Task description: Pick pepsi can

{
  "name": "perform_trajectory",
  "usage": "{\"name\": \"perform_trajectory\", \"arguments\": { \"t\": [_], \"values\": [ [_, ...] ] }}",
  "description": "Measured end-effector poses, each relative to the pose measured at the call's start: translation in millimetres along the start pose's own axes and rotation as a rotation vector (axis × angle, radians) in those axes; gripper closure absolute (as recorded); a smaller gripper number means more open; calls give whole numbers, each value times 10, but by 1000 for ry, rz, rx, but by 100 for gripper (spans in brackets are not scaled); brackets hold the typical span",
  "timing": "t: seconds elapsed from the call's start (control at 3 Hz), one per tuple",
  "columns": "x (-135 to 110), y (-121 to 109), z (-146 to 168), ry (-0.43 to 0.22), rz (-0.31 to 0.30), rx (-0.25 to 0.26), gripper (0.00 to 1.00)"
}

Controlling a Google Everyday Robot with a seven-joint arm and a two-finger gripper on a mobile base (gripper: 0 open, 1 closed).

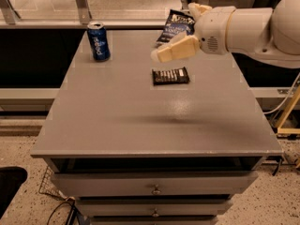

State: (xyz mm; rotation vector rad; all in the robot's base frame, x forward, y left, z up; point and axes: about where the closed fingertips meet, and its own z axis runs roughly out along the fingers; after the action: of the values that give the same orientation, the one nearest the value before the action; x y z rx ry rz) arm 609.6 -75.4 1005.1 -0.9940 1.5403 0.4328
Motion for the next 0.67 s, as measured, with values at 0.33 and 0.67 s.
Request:
{"name": "perform_trajectory", "arguments": {
  "t": [0.33,0.67],
  "values": [
    [-102,-134,49,-30,-5,62,0],
    [-113,-130,74,-29,-3,75,0]
  ]
}}
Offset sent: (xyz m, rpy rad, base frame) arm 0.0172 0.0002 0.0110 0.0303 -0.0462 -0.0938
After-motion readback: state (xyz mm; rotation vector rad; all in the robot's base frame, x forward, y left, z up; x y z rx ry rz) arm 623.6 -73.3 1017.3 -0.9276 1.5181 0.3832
